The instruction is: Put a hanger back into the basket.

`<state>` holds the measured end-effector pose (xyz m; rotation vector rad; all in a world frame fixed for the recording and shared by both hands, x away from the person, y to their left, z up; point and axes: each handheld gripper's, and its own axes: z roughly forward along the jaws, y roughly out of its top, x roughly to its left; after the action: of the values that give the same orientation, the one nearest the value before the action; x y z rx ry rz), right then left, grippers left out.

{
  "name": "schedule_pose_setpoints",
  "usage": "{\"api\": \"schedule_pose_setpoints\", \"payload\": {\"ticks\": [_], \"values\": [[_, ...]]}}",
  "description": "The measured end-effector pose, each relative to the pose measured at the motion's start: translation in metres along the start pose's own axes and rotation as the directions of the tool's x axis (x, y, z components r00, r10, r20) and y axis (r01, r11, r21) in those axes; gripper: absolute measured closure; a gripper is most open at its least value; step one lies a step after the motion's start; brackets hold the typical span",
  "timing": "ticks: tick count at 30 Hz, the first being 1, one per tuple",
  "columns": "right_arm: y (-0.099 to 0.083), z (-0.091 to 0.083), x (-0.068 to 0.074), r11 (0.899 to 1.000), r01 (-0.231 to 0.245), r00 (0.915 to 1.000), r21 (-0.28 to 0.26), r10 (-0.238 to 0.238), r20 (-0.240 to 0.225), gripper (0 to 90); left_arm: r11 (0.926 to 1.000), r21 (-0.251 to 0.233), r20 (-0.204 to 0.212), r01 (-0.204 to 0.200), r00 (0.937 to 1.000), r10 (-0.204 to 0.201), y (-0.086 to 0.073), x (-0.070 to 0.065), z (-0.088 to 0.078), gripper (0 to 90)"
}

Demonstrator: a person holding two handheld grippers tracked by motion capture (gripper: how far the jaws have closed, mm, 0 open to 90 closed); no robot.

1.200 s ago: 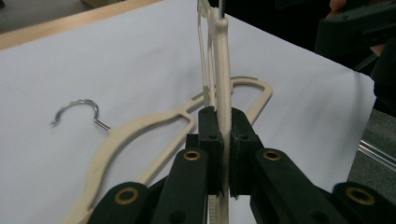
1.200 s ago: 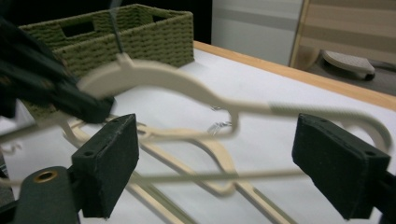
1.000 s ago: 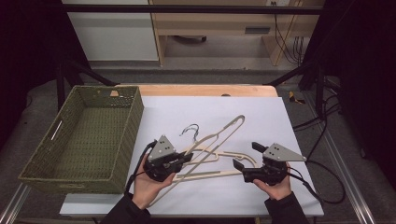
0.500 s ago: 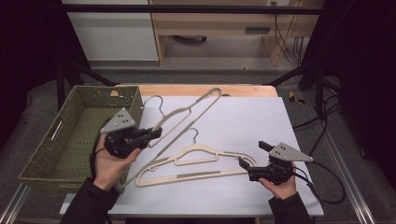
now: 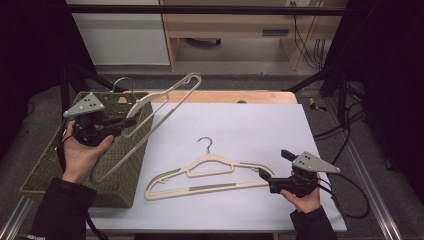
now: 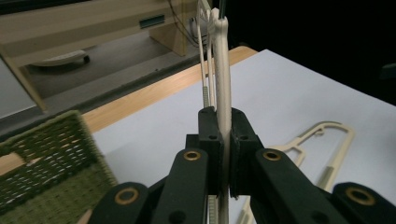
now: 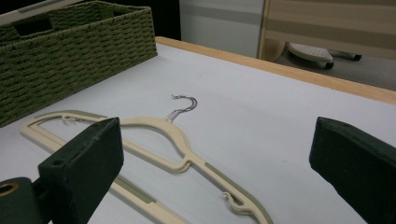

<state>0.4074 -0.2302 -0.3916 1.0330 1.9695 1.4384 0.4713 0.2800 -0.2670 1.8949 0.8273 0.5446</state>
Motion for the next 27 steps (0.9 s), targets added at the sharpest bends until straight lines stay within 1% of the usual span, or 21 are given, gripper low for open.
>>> {"api": "schedule_pose_setpoints", "payload": {"ticks": [2,4,5,6,8,9,10,12,13,14,15,18,19,21,22,24,25,26,27], "values": [[0.0,-0.001,-0.001,1.0,-0.001,1.0,0.0,0.001,0.003,3.4,0.9999,0.001,-0.012,0.012,0.9999,-0.012,-0.002,0.007,-0.002,85.8],[0.0,-0.001,-0.001,1.0,-0.004,1.0,-0.003,0.004,0.003,3.3,0.9999,0.009,-0.025,0.006,0.9997,-0.006,-0.005,0.014,-0.004,85.8],[0.001,-0.001,-0.001,1.0,-0.005,1.0,-0.002,0.005,0.004,3.3,0.9999,0.009,-0.025,0.006,0.9997,-0.006,-0.005,0.014,-0.004,85.8],[0.0,-0.001,-0.002,1.0,-0.004,1.0,-0.004,0.004,0.006,3.3,0.9999,0.012,-0.028,0.011,0.9995,-0.011,-0.006,0.017,-0.005,85.8],[0.0,-0.001,-0.003,1.0,-0.012,0.9999,-0.003,0.012,0.005,3.3,0.9997,0.025,-0.044,0.001,0.999,0.0,-0.009,0.024,-0.007,85.8],[0.0,-0.001,-0.003,1.0,-0.016,0.9999,-0.001,0.016,0.005,3.2,0.9997,0.025,-0.044,0.001,0.999,0.0,-0.009,0.024,-0.007,85.8],[-0.001,-0.001,-0.004,1.0,-0.015,0.9999,-0.002,0.015,0.004,3.2,0.9996,0.03,-0.053,-0.001,0.9986,0.003,-0.01,0.029,-0.008,85.8],[-0.001,-0.001,-0.004,1.0,-0.017,0.9998,0.001,0.017,0.005,3.1,0.9995,0.033,-0.057,-0.003,0.9984,0.005,-0.011,0.031,-0.009,85.8],[-0.001,-0.001,-0.004,1.0,-0.016,0.9999,0.0,0.016,0.004,3.1,0.9994,0.035,-0.062,-0.005,0.998,0.007,-0.012,0.037,-0.012,85.8],[-0.001,-0.001,-0.004,1.0,-0.016,0.9999,0.0,0.016,0.004,3.1,0.9994,0.035,-0.062,-0.005,0.998,0.007,-0.012,0.037,-0.012,85.8],[-0.001,-0.001,-0.004,1.0,-0.016,0.9999,0.0,0.016,0.005,2.7,0.9992,0.039,-0.068,-0.011,0.9976,0.014,-0.013,0.042,-0.016,85.8],[-0.001,-0.001,-0.004,1.0,-0.014,0.9999,0.003,0.014,0.008,1.9,0.9991,0.041,-0.075,-0.008,0.9971,0.011,-0.016,0.049,-0.02,85.8],[-0.001,0.0,-0.004,1.0,-0.014,0.9999,0.005,0.014,0.006,1.7,0.9991,0.041,-0.075,-0.008,0.9971,0.011,-0.016,0.049,-0.02,85.8],[-0.001,0.0,-0.003,1.0,-0.014,0.9999,0.007,0.014,0.006,1.3,0.9988,0.05,-0.088,-0.006,0.9961,0.011,-0.02,0.056,-0.025,85.8],[-0.001,0.0,-0.003,1.0,-0.014,0.9999,0.007,0.014,0.006,1.3,0.9988,0.05,-0.088,-0.006,0.9961,0.011,-0.02,0.056,-0.025,85.8],[-0.001,0.0,-0.003,1.0,-0.011,0.9999,0.008,0.01,0.005,1.0,0.9988,0.049,-0.1,-0.001,0.995,0.006,-0.025,0.063,-0.03,85.8],[-0.001,0.0,-0.003,1.0,-0.011,0.9999,0.008,0.01,0.005,1.0,0.9988,0.049,-0.1,-0.001,0.995,0.006,-0.025,0.063,-0.03,85.8],[-0.001,0.0,-0.003,1.0,-0.011,0.9999,0.011,0.011,0.005,0.9,0.9986,0.053,-0.103,0.0,0.9946,0.005,-0.028,0.068,-0.034,85.8],[-0.001,0.0,-0.003,1.0,-0.012,0.9999,0.012,0.012,0.005,0.9,0.9986,0.053,-0.103,0.0,0.9946,0.005,-0.028,0.068,-0.034,85.8]]}}
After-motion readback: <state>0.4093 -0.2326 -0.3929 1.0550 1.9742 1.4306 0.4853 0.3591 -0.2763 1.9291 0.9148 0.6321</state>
